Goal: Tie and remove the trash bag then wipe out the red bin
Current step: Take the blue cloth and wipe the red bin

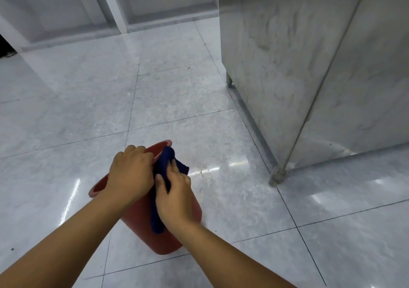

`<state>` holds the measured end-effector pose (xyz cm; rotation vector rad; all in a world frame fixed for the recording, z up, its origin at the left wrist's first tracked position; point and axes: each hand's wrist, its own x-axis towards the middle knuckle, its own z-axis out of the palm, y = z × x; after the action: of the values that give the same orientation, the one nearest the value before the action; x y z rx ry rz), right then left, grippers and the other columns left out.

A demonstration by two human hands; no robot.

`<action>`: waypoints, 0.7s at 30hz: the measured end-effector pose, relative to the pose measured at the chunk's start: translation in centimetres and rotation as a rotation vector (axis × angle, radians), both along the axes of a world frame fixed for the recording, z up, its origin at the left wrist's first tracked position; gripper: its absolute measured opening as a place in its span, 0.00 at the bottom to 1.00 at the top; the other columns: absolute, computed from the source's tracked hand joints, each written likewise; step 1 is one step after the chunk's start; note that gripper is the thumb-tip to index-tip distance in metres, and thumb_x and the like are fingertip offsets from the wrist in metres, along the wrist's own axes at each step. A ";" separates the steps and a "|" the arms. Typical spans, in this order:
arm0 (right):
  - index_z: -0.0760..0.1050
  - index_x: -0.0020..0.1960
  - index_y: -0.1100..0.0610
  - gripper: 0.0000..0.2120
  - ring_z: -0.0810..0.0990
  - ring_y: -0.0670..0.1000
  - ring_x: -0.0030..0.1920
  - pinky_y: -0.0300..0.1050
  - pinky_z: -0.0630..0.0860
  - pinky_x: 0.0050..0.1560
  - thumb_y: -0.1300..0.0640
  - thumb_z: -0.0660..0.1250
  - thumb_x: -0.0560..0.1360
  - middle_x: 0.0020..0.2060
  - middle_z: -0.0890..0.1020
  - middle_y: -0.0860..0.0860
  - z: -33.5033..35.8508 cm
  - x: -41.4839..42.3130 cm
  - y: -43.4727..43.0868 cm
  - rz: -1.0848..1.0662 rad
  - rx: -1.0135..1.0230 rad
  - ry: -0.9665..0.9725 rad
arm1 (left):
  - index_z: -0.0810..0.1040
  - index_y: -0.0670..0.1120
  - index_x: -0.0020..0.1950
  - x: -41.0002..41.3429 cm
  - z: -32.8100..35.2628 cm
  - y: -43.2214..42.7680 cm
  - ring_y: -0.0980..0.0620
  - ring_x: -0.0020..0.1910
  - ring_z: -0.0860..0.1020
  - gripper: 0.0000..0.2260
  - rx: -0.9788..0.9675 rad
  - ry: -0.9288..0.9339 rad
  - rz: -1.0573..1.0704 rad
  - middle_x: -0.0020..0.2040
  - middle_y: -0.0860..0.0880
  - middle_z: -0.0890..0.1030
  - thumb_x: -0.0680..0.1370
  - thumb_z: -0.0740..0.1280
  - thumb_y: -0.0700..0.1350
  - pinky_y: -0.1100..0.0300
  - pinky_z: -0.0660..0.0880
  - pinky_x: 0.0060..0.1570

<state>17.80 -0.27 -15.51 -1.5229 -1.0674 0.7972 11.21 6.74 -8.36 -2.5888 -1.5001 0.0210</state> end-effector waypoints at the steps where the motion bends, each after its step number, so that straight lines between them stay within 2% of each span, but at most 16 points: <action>1: 0.62 0.75 0.51 0.22 0.64 0.48 0.69 0.37 0.59 0.72 0.54 0.56 0.81 0.74 0.65 0.47 -0.5 -0.3 -0.2 0.020 -0.007 -0.085 | 0.77 0.46 0.43 -0.3 0.3 0.3 0.49 0.45 0.72 0.05 -0.015 0.000 0.026 0.42 0.50 0.75 0.74 0.62 0.43 0.59 0.63 0.38; 3: 0.62 0.75 0.52 0.22 0.62 0.49 0.69 0.34 0.58 0.70 0.54 0.56 0.81 0.76 0.62 0.46 -1.9 -1.0 -0.7 0.039 -0.005 -0.236 | 0.77 0.43 0.39 -1.0 0.8 0.4 0.49 0.40 0.72 0.04 -0.044 -0.021 0.083 0.40 0.49 0.73 0.72 0.63 0.40 0.59 0.65 0.34; 6: 0.66 0.73 0.55 0.21 0.66 0.51 0.68 0.40 0.63 0.71 0.55 0.56 0.81 0.74 0.65 0.49 -4.0 -1.8 -1.7 0.015 -0.040 -0.330 | 0.76 0.42 0.38 -2.3 0.6 -0.5 0.50 0.35 0.69 0.04 0.000 0.000 0.147 0.37 0.49 0.69 0.71 0.63 0.37 0.59 0.64 0.33; 8: 0.66 0.73 0.55 0.21 0.66 0.50 0.68 0.40 0.64 0.71 0.55 0.56 0.81 0.73 0.67 0.48 -5.6 -1.9 -2.5 -0.028 -0.130 -0.315 | 0.79 0.40 0.45 -3.1 0.1 -1.5 0.50 0.35 0.69 0.07 0.098 0.031 0.139 0.36 0.48 0.68 0.71 0.64 0.34 0.58 0.63 0.31; 10: 0.65 0.74 0.55 0.21 0.67 0.49 0.67 0.38 0.64 0.70 0.57 0.56 0.81 0.71 0.70 0.48 -7.4 -1.4 -3.6 -0.038 -0.222 -0.242 | 0.81 0.37 0.53 -3.7 -0.3 -2.7 0.44 0.33 0.74 0.18 0.117 0.057 0.094 0.35 0.43 0.74 0.64 0.69 0.29 0.59 0.63 0.24; 12: 0.69 0.71 0.56 0.20 0.74 0.46 0.60 0.34 0.69 0.63 0.62 0.57 0.80 0.62 0.78 0.50 -9.3 -0.5 -5.0 0.014 -0.295 -0.138 | 0.82 0.36 0.54 -4.4 -0.6 -3.3 0.40 0.28 0.75 0.28 0.173 0.047 0.038 0.32 0.39 0.76 0.55 0.72 0.24 0.64 0.61 0.19; 13: 0.72 0.68 0.57 0.18 0.77 0.44 0.52 0.30 0.72 0.55 0.63 0.57 0.79 0.55 0.80 0.50 -10.1 -0.1 -5.7 0.060 -0.340 -0.103 | 0.82 0.36 0.54 -4.7 -0.9 -3.4 0.40 0.26 0.74 0.28 0.188 0.047 0.024 0.32 0.39 0.76 0.55 0.72 0.24 0.65 0.61 0.18; 15: 0.77 0.57 0.60 0.12 0.73 0.38 0.35 0.27 0.68 0.38 0.63 0.57 0.79 0.40 0.78 0.47 -11.5 0.4 -7.0 0.123 -0.445 -0.062 | 0.83 0.36 0.51 -4.9 -1.0 -3.7 0.40 0.26 0.74 0.19 0.212 0.072 -0.006 0.33 0.39 0.76 0.61 0.69 0.28 0.60 0.66 0.17; 16: 0.78 0.52 0.59 0.10 0.69 0.37 0.32 0.29 0.66 0.35 0.62 0.57 0.80 0.36 0.75 0.46 -11.9 0.5 -7.3 0.108 -0.488 -0.037 | 0.83 0.36 0.47 -4.9 -1.0 -3.8 0.41 0.27 0.74 0.13 0.203 0.076 -0.004 0.34 0.39 0.77 0.65 0.66 0.33 0.58 0.68 0.17; 17: 0.77 0.49 0.58 0.09 0.67 0.38 0.31 0.30 0.64 0.33 0.61 0.57 0.80 0.34 0.73 0.46 -12.0 0.8 -7.2 0.060 -0.516 0.005 | 0.82 0.36 0.42 -4.9 -1.1 -3.9 0.42 0.27 0.73 0.10 0.180 0.073 0.008 0.34 0.40 0.76 0.68 0.62 0.39 0.58 0.69 0.18; 19: 0.72 0.46 0.54 0.06 0.70 0.44 0.35 0.28 0.63 0.32 0.60 0.58 0.80 0.37 0.74 0.48 -11.3 1.4 -6.3 -0.058 -0.514 0.115 | 0.77 0.38 0.33 -5.0 -1.5 -3.7 0.43 0.26 0.72 0.16 0.165 0.062 -0.017 0.34 0.41 0.75 0.73 0.58 0.47 0.58 0.68 0.19; 21: 0.71 0.44 0.55 0.07 0.74 0.47 0.38 0.29 0.66 0.33 0.60 0.59 0.80 0.39 0.77 0.51 -9.9 2.2 -4.9 -0.131 -0.459 0.191 | 0.75 0.39 0.31 -5.1 -1.6 -3.4 0.43 0.25 0.72 0.18 0.198 0.049 -0.060 0.34 0.42 0.75 0.75 0.60 0.49 0.58 0.69 0.19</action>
<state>20.02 -5.13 -25.40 -1.8315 -0.6617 1.1228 6.11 3.34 -9.95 -2.4559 -1.3348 -0.0668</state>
